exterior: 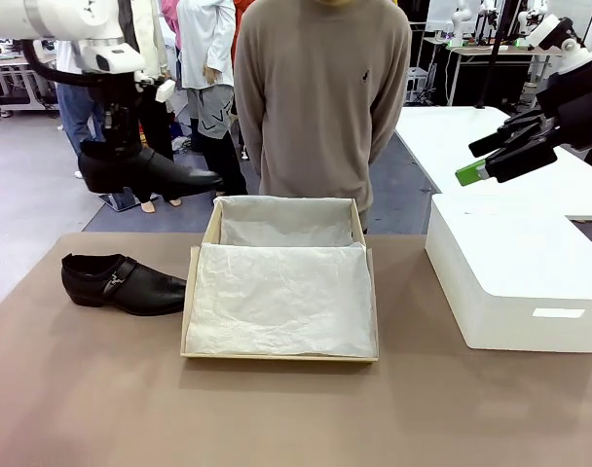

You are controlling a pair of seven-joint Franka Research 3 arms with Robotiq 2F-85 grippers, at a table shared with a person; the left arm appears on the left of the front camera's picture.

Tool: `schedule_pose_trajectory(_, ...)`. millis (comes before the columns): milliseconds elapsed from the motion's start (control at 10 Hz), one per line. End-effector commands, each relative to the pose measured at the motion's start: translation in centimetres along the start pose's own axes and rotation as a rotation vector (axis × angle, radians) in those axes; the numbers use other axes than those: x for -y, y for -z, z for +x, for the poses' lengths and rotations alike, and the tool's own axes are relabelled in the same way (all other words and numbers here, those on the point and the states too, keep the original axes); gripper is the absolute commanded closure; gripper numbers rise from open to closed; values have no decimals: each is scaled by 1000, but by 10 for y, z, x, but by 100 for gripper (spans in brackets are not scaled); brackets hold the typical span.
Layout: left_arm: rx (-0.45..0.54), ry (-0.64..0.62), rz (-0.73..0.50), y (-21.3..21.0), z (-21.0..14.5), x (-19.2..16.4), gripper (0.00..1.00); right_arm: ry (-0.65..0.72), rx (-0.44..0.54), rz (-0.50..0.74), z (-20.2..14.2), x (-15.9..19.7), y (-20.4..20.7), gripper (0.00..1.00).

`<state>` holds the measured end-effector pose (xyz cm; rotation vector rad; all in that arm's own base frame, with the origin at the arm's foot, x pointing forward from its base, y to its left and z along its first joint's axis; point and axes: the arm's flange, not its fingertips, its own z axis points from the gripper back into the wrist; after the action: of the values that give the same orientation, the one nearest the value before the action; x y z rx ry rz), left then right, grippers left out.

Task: Pack the shoes into the box.
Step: Place one shoe of the Shoes into the Shoes Box.

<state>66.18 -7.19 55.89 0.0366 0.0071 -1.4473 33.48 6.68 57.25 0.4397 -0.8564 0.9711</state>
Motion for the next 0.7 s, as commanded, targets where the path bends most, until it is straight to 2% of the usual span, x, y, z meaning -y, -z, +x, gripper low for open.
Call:
schedule_pose_trajectory(0,55,-14,15,-9,20,1,100,-15,20,15,0,2,1,0)
schedule_pose_trajectory(200,75,-9,13,-9,39,10,100,-15,20,15,0,2,1,0)
schedule_pose_trajectory(600,51,12,4,-4,39,9,100,-15,20,15,0,2,1,0)
